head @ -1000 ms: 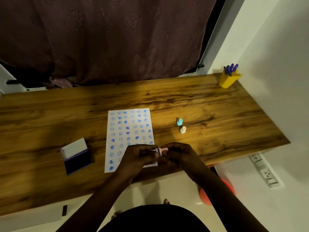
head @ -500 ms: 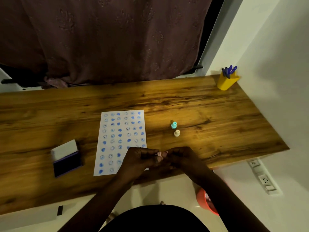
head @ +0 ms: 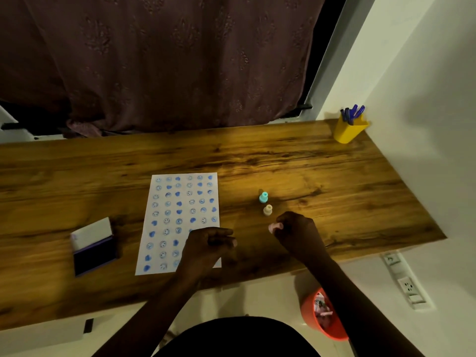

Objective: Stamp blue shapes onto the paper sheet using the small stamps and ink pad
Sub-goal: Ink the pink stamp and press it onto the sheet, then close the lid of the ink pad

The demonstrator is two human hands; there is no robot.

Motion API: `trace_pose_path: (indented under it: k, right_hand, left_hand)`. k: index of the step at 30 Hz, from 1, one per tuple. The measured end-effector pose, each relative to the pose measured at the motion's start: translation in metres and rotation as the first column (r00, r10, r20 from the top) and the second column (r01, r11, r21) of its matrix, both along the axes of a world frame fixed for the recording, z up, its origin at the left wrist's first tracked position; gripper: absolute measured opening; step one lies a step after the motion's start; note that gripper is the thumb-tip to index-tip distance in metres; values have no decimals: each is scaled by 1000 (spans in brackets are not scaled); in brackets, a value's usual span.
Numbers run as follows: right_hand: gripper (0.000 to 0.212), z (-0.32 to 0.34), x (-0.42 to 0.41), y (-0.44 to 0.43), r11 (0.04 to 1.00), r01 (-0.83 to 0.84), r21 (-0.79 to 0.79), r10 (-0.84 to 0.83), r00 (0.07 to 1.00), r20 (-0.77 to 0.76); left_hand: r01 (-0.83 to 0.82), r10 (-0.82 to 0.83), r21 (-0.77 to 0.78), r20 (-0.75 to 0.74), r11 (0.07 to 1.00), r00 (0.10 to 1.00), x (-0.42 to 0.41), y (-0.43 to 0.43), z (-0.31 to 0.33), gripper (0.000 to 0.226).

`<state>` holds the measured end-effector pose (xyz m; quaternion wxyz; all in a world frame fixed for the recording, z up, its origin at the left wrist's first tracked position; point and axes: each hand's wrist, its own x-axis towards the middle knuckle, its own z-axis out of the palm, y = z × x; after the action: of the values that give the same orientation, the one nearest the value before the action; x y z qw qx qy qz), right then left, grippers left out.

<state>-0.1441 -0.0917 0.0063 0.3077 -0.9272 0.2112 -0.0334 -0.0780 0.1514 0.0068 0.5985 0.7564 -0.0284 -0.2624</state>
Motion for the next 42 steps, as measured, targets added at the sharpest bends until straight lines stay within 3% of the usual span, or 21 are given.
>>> trace_pose_path:
  k: [5, 10, 19, 36, 42]
  right_hand:
    - [16, -14, 8, -6, 998, -25, -53, 20, 997, -80]
    - [15, -24, 13, -6, 994, -58, -97, 47, 993, -107]
    - [20, -29, 14, -3, 983, -94, -158, 71, 987, -147]
    - [16, -28, 8, 2, 985, -16, -172, 3, 997, -79]
    - [34, -18, 3, 6, 983, 17, -185, -18, 1000, -7]
  left_hand:
    - [-52, 51, 21, 53, 998, 997, 0, 9, 2, 38]
    - [-93, 93, 0, 19, 996, 995, -1, 14, 6, 23]
    - [-78, 77, 40, 40, 996, 996, 0, 18, 5, 33]
    - [-101, 101, 9, -15, 995, 995, 7, 42, 1, 22]
    - [-118, 117, -26, -33, 993, 993, 11, 52, 1, 20]
